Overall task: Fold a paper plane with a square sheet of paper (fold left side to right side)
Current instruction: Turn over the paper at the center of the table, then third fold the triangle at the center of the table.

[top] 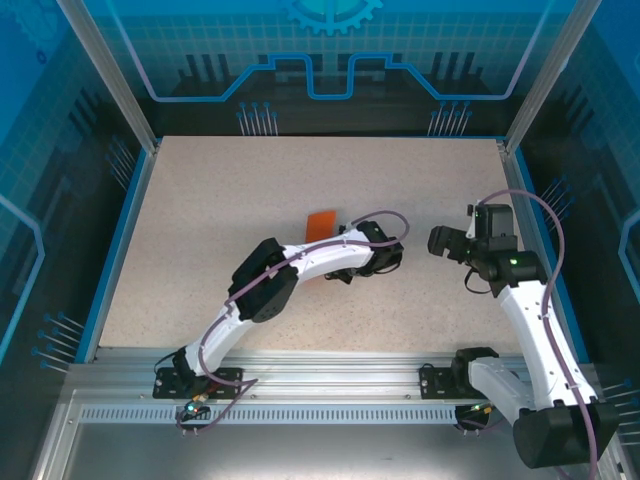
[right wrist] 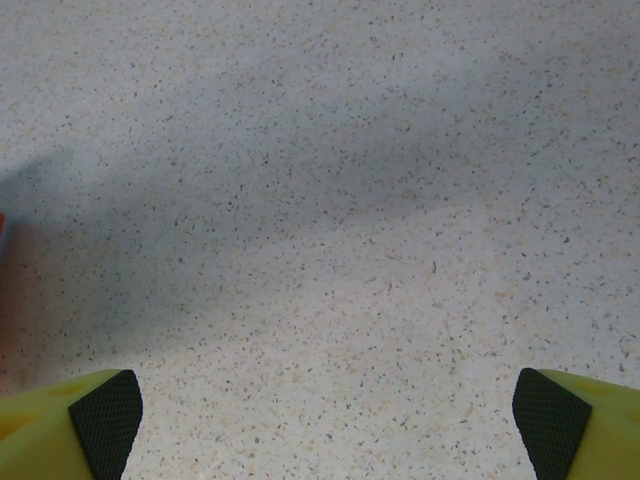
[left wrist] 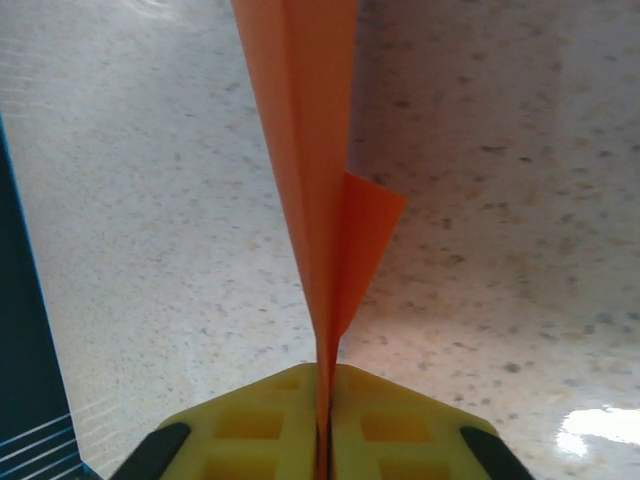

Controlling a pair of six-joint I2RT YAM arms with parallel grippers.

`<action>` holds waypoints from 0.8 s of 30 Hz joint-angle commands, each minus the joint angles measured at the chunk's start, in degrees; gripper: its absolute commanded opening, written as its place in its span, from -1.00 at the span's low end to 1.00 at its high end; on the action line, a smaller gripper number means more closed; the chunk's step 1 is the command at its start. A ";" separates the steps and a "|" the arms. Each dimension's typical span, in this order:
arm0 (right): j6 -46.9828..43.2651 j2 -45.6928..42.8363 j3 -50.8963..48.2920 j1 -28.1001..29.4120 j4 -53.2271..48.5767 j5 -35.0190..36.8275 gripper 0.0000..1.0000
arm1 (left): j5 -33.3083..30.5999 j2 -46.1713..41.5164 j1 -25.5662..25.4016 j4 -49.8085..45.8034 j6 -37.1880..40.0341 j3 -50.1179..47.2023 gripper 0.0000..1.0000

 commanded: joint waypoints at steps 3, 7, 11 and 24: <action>-0.35 0.34 -1.42 -1.27 -0.02 -1.64 0.99 | 9.48 4.02 0.16 -0.40 6.27 8.52 -0.50; 0.17 1.44 -1.22 -1.33 1.44 -5.88 0.99 | 17.60 2.17 2.11 4.83 10.13 12.47 -0.18; 0.80 5.50 -0.56 -1.26 3.60 -14.03 0.99 | 25.98 -4.15 4.66 12.03 12.97 10.56 0.05; 8.01 25.89 5.56 14.10 20.54 -28.55 0.98 | 52.69 -40.17 23.94 51.82 5.50 -37.85 0.41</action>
